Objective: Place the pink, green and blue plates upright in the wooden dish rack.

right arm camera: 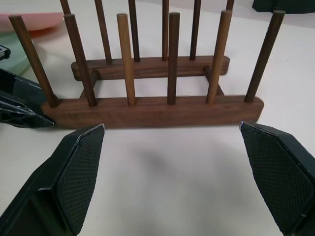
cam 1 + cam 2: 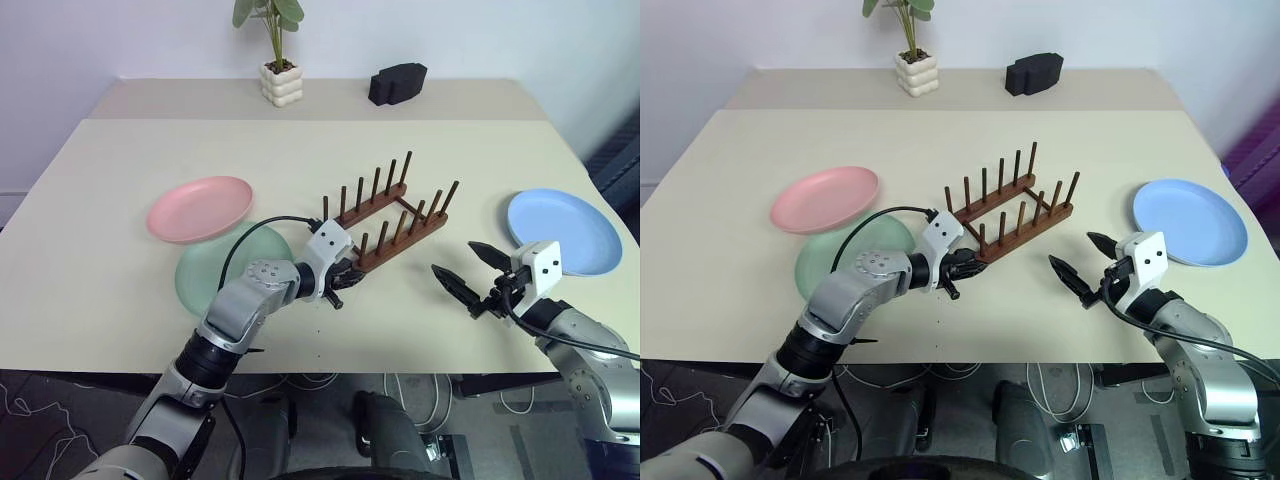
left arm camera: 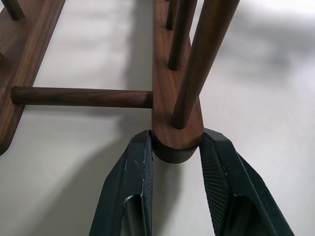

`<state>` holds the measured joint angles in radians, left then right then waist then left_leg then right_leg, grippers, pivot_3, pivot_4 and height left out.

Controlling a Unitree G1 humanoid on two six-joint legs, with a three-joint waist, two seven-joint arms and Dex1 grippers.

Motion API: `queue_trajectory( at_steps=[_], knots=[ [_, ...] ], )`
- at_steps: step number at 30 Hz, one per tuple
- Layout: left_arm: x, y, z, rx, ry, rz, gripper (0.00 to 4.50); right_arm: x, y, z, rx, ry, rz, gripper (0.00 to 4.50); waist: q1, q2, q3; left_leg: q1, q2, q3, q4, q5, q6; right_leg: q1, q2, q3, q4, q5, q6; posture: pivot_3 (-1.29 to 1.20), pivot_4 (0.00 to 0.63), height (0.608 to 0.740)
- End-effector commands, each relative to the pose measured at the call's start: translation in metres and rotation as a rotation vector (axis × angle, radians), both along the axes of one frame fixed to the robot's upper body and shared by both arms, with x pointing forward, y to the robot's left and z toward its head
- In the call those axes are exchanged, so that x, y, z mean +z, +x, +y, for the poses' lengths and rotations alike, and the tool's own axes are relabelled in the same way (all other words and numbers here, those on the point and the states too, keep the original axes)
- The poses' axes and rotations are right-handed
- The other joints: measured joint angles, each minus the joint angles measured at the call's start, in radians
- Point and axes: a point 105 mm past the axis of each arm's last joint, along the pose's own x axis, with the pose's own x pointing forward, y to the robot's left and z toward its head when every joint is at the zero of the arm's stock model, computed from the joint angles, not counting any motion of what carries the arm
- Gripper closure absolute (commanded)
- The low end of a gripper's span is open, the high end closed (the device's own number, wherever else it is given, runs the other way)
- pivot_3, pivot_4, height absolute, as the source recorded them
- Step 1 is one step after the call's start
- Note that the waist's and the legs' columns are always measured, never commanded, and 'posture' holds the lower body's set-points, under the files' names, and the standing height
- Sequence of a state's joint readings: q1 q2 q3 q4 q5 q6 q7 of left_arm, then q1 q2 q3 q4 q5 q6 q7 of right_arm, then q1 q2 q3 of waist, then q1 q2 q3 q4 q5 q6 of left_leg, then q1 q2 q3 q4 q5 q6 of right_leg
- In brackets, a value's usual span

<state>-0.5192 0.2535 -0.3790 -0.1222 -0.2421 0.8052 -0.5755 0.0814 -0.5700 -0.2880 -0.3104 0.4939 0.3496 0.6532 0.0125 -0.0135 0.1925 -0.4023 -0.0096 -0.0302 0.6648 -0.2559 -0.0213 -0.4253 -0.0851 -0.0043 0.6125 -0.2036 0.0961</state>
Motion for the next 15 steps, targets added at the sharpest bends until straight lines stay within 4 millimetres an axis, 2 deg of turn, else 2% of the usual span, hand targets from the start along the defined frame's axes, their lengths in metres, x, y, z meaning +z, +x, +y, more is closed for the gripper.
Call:
queue_trajectory(
  at_steps=[1,5,9,15],
  knots=[
    [0.005,-0.007,-0.003,-0.136,0.003,-0.06,3.68,0.008,-0.005,0.001,0.024,-0.044,-0.018,0.0,0.0,0.0,0.0,0.0,0.0,0.0,0.0,0.0,0.0,0.0,0.0,0.0,0.0,0.0,0.0,0.0,0.15,0.74],
    [0.01,-0.016,0.002,-0.307,0.037,-0.138,3.68,-0.001,-0.016,-0.007,0.035,-0.078,0.045,0.0,0.001,0.0,0.0,-0.001,0.0,0.0,0.0,0.0,0.0,-0.001,0.0,0.0,0.0,0.0,-0.001,0.0,0.15,0.74],
    [0.006,-0.03,0.012,-0.532,0.097,-0.147,3.68,-0.012,-0.036,-0.01,0.078,-0.091,0.133,0.0,0.001,0.0,0.0,-0.002,0.0,0.0,0.0,0.0,0.0,-0.002,0.0,0.0,-0.001,0.0,-0.001,0.0,0.15,0.74],
    [0.003,-0.021,0.014,-0.603,0.137,-0.162,3.68,-0.021,-0.049,-0.011,0.066,-0.109,0.174,0.0,-0.001,0.0,0.0,-0.002,0.001,0.0,0.0,0.0,0.0,-0.002,0.0,0.0,-0.001,-0.001,0.001,0.0,0.15,0.74]
  ],
)
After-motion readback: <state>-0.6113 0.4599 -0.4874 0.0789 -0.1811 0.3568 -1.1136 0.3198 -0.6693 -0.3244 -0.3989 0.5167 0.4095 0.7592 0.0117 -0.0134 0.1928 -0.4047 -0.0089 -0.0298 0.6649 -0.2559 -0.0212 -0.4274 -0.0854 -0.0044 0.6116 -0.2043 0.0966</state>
